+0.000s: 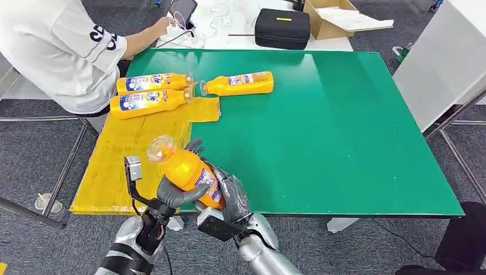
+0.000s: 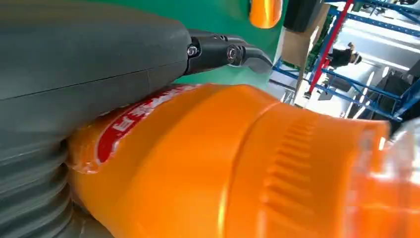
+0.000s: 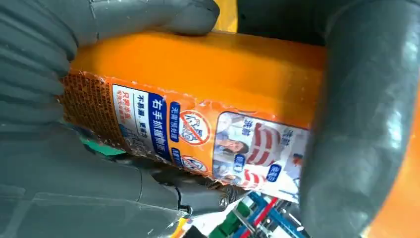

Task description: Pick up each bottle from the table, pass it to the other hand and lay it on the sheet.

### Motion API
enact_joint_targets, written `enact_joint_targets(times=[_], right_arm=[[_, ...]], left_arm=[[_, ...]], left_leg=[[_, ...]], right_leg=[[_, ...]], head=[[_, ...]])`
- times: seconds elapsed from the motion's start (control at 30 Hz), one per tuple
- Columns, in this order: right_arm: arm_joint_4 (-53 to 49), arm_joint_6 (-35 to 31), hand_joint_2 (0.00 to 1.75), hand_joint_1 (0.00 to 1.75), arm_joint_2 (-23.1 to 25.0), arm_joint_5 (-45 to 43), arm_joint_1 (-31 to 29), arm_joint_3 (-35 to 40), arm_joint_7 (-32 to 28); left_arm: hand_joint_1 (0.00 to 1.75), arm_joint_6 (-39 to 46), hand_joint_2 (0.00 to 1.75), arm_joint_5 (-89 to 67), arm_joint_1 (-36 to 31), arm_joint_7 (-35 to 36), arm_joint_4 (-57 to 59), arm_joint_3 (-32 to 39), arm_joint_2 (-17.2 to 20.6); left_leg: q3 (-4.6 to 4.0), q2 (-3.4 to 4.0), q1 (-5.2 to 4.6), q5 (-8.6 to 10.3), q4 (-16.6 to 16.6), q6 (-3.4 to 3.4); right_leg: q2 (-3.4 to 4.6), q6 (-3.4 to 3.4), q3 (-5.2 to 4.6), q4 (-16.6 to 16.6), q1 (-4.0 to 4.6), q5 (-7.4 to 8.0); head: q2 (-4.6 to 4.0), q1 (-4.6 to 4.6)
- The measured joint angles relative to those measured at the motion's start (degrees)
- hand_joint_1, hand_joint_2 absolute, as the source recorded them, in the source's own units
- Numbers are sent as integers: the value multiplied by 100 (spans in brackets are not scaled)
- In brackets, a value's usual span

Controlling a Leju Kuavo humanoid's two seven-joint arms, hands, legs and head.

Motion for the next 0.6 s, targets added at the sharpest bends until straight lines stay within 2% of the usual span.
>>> enact_joint_targets(times=[0.47, 0.53, 0.57, 0.6], right_arm=[[289, 7, 175, 169, 35, -53, -118, 105, 114], [300, 7, 175, 148, 39, -55, -118, 107, 118], [300, 7, 175, 148, 42, -59, -119, 107, 125], [300, 7, 175, 63, 44, -66, -119, 107, 127]], left_arm=[[175, -232, 175, 363, 71, 15, 7, 96, 31], [175, -230, 175, 363, 73, 20, 4, 101, 31], [175, -230, 175, 363, 73, 20, 4, 101, 31], [175, -230, 175, 361, 73, 20, 4, 101, 31]], left_leg=[[0, 1, 0, 0, 0, 0], [0, 1, 0, 0, 0, 0], [0, 1, 0, 0, 0, 0], [0, 1, 0, 0, 0, 0]], right_leg=[[0, 0, -2, 0, 0, 0], [0, 0, -2, 0, 0, 0], [0, 0, -2, 0, 0, 0], [0, 0, -2, 0, 0, 0]], head=[[0, 0], [0, 0], [0, 0], [0, 0]])
